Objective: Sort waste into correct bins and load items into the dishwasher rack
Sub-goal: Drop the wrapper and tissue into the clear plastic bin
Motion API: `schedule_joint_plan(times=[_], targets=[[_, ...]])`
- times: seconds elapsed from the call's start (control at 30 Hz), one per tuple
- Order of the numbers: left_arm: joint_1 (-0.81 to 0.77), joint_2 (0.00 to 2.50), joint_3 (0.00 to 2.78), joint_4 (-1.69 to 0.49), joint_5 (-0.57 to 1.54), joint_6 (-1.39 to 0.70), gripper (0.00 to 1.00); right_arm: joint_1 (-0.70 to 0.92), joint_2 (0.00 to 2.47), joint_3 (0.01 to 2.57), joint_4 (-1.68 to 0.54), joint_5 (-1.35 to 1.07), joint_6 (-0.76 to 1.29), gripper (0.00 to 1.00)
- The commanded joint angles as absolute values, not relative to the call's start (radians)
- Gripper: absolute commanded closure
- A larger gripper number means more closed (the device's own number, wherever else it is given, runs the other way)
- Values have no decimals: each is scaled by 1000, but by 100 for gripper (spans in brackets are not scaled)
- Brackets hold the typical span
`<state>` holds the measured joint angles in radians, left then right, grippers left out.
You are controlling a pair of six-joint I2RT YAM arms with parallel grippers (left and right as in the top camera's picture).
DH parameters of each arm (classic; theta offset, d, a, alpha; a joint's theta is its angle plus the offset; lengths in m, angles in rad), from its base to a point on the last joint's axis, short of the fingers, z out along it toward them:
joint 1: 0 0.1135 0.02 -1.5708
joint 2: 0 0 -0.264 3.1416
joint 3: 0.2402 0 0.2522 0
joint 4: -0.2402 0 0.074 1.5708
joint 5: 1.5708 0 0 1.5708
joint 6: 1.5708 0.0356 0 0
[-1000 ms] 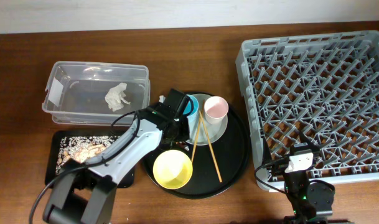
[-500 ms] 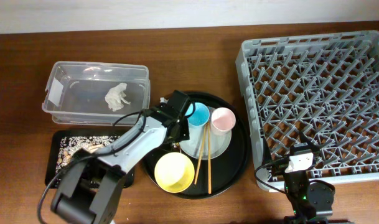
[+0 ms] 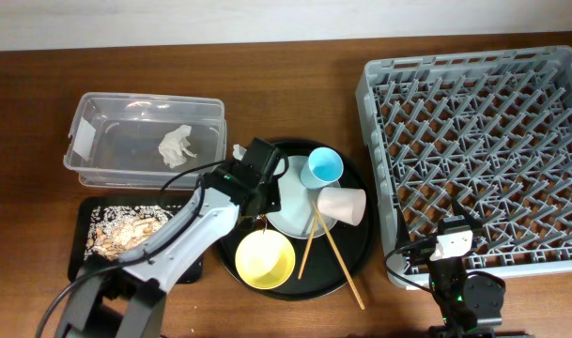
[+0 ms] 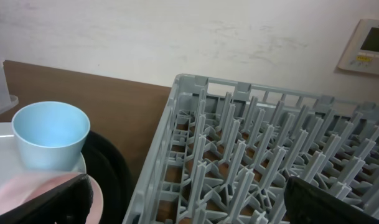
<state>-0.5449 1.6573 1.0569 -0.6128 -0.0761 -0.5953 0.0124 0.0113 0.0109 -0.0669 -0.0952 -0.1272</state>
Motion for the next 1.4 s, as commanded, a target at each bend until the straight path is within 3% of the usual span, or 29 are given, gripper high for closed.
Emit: schedule_joint_plan(times=[0.0,0.23,0.33,0.7,0.87,1.0,1.2,1.37], targets=[[-547,1732,1044,-578,-95,-591,94,6,6,6,-71,-101,-124,1],[-547,1746,1045,-572,-233,-586,88,6,6,6,-71,-101,-123,1],[-547,1739,1054,-576,-233,-579,99,6,6,6,-71,-101,-123,1],[-546,1526,1156,-588,-233,-517,100,6,6,6,-71,-101,-124,1],[-418,1368,1241,-564,-300,-498,100,6,6,6,-71,-101,-124,2],[-244,1395,1240,-573,-322,-499,99,6,6,6,-71,-101,-124,2],[-20,1584,1240,-510,-206,-500,91,6,6,6,-71,-101,-124,1],[57,1688,1241,-442,-85,-489,65,6,6,6,-71,-101,-123,2]])
